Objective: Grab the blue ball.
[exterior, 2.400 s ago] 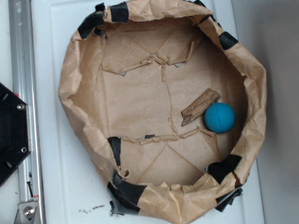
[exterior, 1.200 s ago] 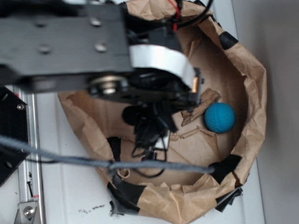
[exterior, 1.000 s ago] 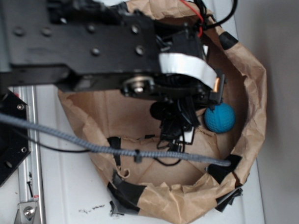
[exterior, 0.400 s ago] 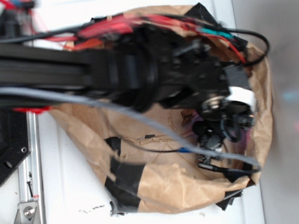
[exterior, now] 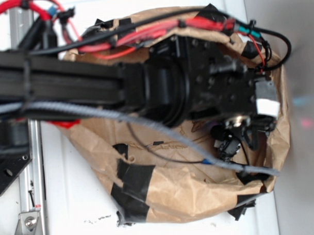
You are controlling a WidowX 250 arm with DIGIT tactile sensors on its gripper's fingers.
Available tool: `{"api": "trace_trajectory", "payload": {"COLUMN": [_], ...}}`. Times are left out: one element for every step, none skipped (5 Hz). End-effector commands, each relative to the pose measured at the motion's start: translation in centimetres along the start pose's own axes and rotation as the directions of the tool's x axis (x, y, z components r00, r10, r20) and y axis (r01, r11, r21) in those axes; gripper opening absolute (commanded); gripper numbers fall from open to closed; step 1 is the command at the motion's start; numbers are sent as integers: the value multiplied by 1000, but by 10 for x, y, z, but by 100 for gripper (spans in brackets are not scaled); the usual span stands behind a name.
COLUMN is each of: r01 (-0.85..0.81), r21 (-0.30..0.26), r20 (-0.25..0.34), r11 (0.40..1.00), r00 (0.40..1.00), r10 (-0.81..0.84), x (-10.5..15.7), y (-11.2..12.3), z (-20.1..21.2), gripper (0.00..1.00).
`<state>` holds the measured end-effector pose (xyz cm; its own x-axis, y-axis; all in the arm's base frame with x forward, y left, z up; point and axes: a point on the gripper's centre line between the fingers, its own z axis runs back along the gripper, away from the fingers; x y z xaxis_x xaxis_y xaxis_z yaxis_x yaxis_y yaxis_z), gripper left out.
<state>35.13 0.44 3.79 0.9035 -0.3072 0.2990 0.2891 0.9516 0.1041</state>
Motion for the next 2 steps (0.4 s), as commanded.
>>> {"api": "trace_trajectory", "payload": {"r01": [21, 11], "r21": [-4, -64], "r20": [148, 1], "r11": [1000, 998], "r00": [989, 1000], "r10": [-20, -11], "x": [-10, -44], "y": [-9, -14], "z": [76, 104], "gripper": [0, 0]}}
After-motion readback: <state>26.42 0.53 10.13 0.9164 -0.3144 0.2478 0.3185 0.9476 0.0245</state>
